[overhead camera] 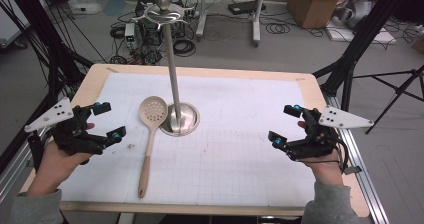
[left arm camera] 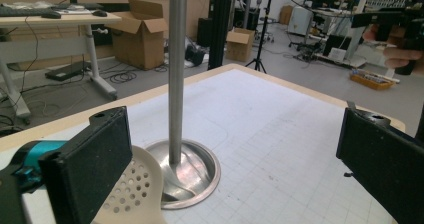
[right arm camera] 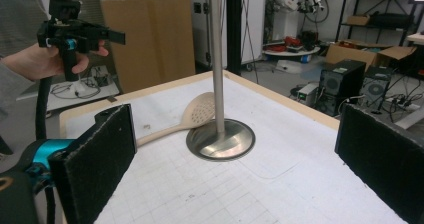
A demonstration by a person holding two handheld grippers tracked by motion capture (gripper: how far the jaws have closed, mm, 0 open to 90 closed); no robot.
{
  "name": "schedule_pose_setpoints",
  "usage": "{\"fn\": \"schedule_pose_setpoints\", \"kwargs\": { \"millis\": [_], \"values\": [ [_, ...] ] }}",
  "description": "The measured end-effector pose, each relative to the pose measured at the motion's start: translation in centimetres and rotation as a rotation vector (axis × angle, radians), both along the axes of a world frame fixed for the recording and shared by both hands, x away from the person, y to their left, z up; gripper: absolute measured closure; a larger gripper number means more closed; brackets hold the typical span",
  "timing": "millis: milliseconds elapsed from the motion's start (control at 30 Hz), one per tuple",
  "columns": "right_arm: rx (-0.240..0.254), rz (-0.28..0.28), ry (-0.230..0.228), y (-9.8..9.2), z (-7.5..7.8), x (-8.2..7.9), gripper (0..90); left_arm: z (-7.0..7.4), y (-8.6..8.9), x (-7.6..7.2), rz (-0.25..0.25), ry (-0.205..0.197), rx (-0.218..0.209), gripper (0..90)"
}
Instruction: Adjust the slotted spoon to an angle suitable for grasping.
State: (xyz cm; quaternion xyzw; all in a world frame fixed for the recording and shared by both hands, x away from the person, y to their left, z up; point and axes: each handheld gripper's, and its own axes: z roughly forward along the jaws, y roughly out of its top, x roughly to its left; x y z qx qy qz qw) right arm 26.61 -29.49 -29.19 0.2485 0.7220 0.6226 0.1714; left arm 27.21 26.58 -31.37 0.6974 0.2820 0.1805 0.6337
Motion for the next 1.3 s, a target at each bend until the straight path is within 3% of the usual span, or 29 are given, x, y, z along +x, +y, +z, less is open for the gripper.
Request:
{"fn": "schedule_pose_setpoints", "kwargs": {
  "millis": [33, 100, 200, 533, 767, 1000, 1233, 1300],
  "values": [
    [-0.002, 0.006, 0.005, 0.1, -0.1, 0.0, 1.7, 0.0, 0.1, 0.1, -0.023, 0.022, -0.023, 3.1],
    [-0.005, 0.012, 0.005, 0.2, -0.2, 0.1, 1.7, -0.1, 0.1, 0.2, -0.026, 0.03, -0.029, 3.1],
    [0.0, 0.012, -0.007, 0.2, -0.2, 0.0, 1.7, -0.3, 0.1, 0.3, -0.021, 0.027, -0.024, 3.8],
    [-0.004, -0.005, -0.007, 0.3, -0.1, -0.1, 1.9, -0.8, 0.1, 0.4, -0.006, 0.043, 0.007, 23.1],
    [0.017, -0.03, -0.036, 0.0, 0.3, -0.6, 1.9, -1.9, 0.1, 0.6, -0.012, 0.037, 0.031, 48.2],
    [0.001, 0.019, -0.033, 0.1, 0.2, -0.4, 1.8, -3.6, -0.5, 1.1, 0.004, 0.048, 0.116, 65.5],
    [-0.002, 0.034, -0.026, 0.2, 0.1, -0.4, 1.8, -5.2, -0.7, 1.6, -0.038, 0.098, 0.116, 79.1],
    [-0.006, 0.077, -0.022, 0.3, 0.0, -0.5, 1.8, -5.8, -0.5, 1.8, -0.045, 0.125, 0.114, 84.3]
  ]
}}
